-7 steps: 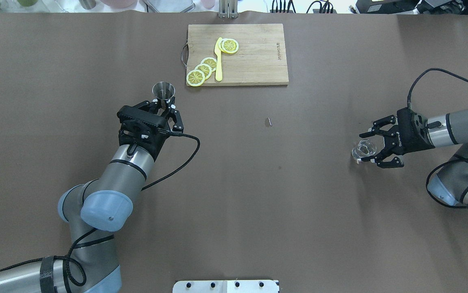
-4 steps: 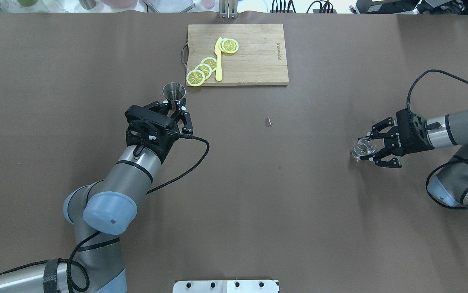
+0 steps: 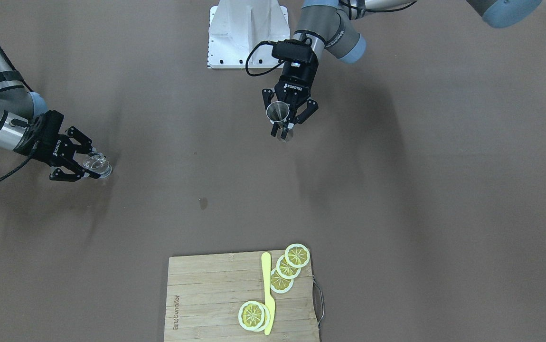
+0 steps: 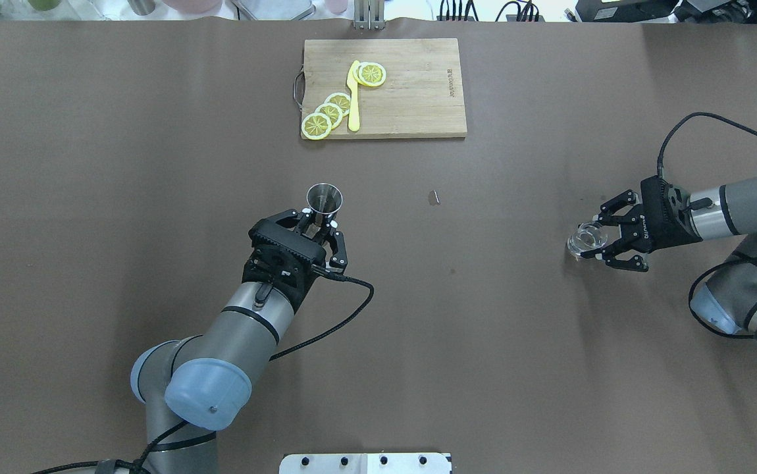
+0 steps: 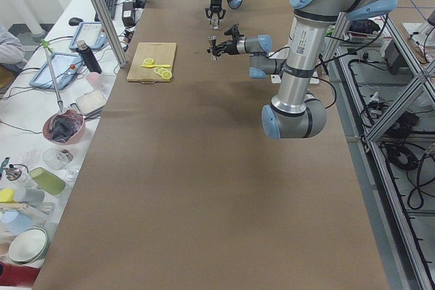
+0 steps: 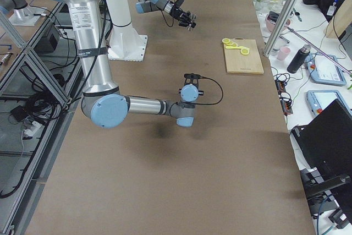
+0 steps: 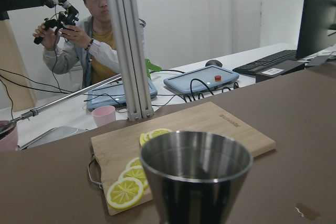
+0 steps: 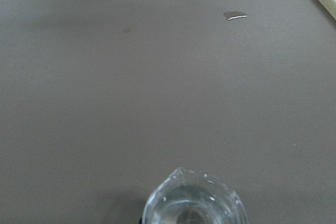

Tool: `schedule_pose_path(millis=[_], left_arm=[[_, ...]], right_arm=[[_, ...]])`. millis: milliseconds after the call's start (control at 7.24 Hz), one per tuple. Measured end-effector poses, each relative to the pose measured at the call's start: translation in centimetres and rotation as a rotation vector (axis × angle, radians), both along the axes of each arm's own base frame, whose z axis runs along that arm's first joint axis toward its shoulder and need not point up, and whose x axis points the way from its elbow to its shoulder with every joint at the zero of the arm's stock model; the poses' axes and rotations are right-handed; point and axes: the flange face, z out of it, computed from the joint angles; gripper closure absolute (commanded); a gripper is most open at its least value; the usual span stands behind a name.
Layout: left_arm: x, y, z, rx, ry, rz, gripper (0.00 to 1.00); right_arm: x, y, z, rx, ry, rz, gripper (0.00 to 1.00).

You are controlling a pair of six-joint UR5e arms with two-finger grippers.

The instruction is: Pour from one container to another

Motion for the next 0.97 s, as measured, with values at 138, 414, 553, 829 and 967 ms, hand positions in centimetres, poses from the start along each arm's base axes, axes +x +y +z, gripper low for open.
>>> schedule_pose_path(millis=[138,414,553,829,967], left_arm=[[0.5,0.2,-1.3,0.005,-0.004,0.006,1.0],[1.0,0.2,-2.6,0.009,-0.003,0.007,1.0],[1.0,0.0,-2.9,0.01,-0.002,0.005,1.0],[1.4,-1.4,-2.9,0.007,-0.013,-0.014,1.0],[1.8,-2.5,-2.9,0.004,-0.021,-0.027,1.0]], right_arm=[[0.6,-0.4,-0.3,0.001,-0.003,0.011,1.0],[2.0,-1.6,-1.0,0.007,-0.011,0.035,1.0],[2.7,-2.2,-1.4,0.011,-0.016,0.046,1.0],[4.1,-4.1,-2.9,0.014,-0.021,0.056,1.0],[4.9,-5.3,-4.0,0.014,-0.024,0.061,1.0]])
